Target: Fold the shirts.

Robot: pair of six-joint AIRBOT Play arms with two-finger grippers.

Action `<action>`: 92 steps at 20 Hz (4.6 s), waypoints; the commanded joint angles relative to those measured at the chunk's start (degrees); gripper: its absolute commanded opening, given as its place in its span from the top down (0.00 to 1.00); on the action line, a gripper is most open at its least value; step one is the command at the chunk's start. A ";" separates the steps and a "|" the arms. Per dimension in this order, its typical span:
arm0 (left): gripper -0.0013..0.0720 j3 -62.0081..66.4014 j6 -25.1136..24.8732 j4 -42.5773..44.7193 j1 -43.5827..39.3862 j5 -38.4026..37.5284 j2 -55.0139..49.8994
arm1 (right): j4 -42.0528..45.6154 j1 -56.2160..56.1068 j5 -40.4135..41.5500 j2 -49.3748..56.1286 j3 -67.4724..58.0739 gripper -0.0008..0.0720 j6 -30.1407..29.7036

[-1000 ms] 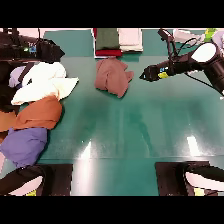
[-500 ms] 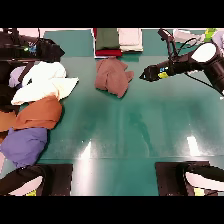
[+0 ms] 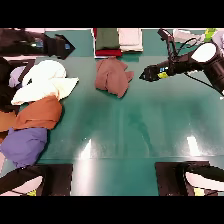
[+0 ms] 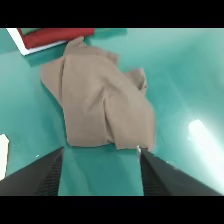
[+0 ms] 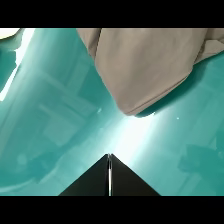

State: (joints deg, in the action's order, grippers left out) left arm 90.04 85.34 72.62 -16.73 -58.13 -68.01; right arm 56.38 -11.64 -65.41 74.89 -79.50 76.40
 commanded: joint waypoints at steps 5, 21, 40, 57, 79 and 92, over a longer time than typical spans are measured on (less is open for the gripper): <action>0.23 0.42 -1.05 -13.33 0.00 6.71 -25.35 | -1.22 0.00 -5.09 0.02 -0.04 0.97 0.02; 0.95 12.81 -5.01 -10.23 -2.12 4.87 -36.61 | -0.76 0.07 -7.54 0.00 -5.20 0.97 0.00; 0.54 -0.24 -21.20 -14.78 -0.85 -16.02 -3.87 | 9.33 0.94 -15.43 0.00 -35.28 0.97 7.76; 0.21 -5.03 -8.17 -5.20 -1.14 -16.44 -23.52 | 9.38 0.72 -15.67 0.00 -25.46 0.97 7.76; 0.95 5.95 -7.80 0.85 -1.14 -17.38 -26.71 | 3.89 -6.80 1.90 10.95 8.92 0.31 9.70; 0.95 7.69 -7.76 0.79 -0.76 -16.13 -22.01 | 2.82 -12.44 3.21 23.61 -8.20 0.97 7.08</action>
State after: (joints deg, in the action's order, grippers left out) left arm 96.53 77.65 73.32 -17.76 -76.29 -92.82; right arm 56.34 -24.29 -60.77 100.33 -84.05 84.12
